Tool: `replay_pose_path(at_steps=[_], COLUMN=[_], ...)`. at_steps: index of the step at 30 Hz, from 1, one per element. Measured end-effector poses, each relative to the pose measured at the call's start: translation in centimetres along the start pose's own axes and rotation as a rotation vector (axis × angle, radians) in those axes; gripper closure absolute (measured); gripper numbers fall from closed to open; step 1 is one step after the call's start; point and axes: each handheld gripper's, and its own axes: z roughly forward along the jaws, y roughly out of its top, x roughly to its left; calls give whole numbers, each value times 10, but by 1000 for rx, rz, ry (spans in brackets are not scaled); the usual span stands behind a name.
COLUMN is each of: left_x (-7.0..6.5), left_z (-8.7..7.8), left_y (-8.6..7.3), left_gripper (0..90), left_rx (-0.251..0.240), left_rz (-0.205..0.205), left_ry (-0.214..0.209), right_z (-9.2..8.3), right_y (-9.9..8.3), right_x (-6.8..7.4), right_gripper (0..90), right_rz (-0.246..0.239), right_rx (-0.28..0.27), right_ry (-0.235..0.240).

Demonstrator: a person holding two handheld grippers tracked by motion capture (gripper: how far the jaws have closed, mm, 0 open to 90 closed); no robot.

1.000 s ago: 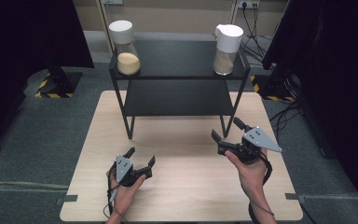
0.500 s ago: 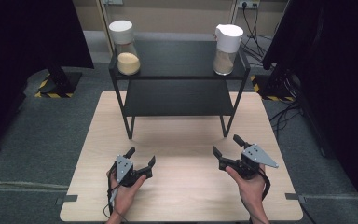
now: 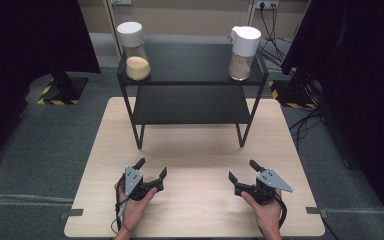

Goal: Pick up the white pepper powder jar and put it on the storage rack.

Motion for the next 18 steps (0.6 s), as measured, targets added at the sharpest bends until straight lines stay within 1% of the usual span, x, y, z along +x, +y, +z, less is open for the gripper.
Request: replay_pose_path(at_steps=[2, 5, 10, 12, 15, 18], left_x=[0, 0, 0, 0, 0, 0], left_z=[0, 0, 0, 0, 0, 0], left_y=[0, 0, 0, 0, 0, 0], left_gripper=[100, 100, 100, 100, 100, 100], left_rx=[0, -1, 0, 1, 1, 2], left_rz=[-2, -1, 1, 0, 1, 4], left_ry=[0, 0, 0, -1, -1, -1], right_z=[0, -1, -1, -1, -1, -1], right_y=[-4, -9, -13, -14, -15, -14], right_x=[-1, 0, 0, 0, 1, 0], right_gripper=[81, 81, 81, 79, 79, 76], right_rz=[6, 2, 2, -1, -4, 5], right_rx=[10, 25, 37, 51, 47, 51], right_ry=[1, -3, -8, -7, -10, -8])
